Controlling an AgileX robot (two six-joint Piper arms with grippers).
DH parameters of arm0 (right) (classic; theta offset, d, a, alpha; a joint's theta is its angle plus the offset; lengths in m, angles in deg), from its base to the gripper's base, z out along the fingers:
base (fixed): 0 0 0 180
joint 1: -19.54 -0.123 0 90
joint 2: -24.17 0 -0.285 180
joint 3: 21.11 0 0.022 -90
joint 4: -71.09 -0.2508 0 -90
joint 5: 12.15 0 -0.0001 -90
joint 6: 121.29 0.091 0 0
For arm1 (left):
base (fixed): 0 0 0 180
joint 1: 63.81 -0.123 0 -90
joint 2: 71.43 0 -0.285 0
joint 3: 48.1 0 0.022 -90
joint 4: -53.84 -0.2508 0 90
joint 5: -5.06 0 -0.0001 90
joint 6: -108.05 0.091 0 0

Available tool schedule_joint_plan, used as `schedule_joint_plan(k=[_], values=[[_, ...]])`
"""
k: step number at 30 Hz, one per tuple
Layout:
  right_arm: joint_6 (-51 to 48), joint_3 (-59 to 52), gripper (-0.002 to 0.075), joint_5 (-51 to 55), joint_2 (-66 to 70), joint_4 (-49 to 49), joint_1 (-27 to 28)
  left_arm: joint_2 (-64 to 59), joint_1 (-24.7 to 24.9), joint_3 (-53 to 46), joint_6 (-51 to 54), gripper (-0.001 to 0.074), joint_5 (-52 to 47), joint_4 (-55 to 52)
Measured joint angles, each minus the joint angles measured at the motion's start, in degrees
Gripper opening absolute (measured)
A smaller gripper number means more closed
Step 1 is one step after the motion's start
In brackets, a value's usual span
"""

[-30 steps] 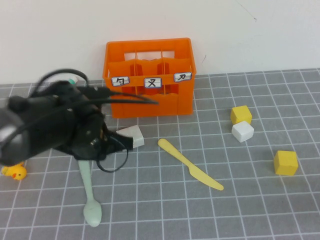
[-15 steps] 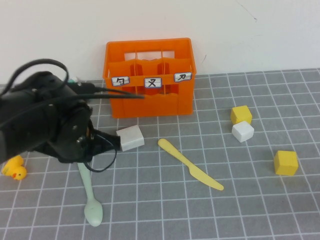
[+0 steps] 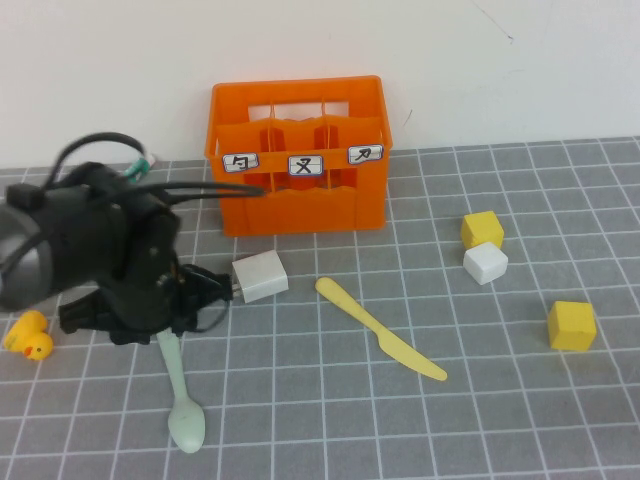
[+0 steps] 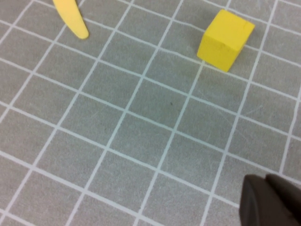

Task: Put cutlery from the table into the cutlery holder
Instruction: Pick up the spoon

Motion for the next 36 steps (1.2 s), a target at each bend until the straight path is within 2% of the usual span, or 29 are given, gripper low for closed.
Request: schedule_joint_plan(k=[4, 8, 28, 30, 34, 36], values=[[-0.13, 0.00, -0.0003, 0.08, 0.00, -0.20, 0.00, -0.09, -3.54, 0.00, 0.42, 0.0255, 1.94, 4.06], [-0.13, 0.00, -0.0003, 0.08, 0.00, -0.42, 0.00, -0.09, -4.99, 0.00, 0.50, 0.0255, 3.77, 5.23], [-0.97, 0.00, -0.0003, 0.22, 0.00, -1.04, 0.00, -6.07, -4.99, 0.95, 2.60, 0.0259, 4.32, 7.84], [-0.97, 0.00, -0.0003, 0.22, 0.00, -1.04, 0.00, -6.07, -4.99, 0.95, 3.08, 0.0249, 4.28, 7.84], [-0.97, 0.00, -0.0003, 0.22, 0.00, -1.04, 0.00, -6.17, -4.99, 0.95, 4.69, 0.0175, 3.88, 7.74], [-0.97, 0.00, -0.0003, 0.22, 0.00, -1.08, 0.00, -6.17, -4.99, 0.95, 5.18, 0.0175, 3.98, 7.74]])
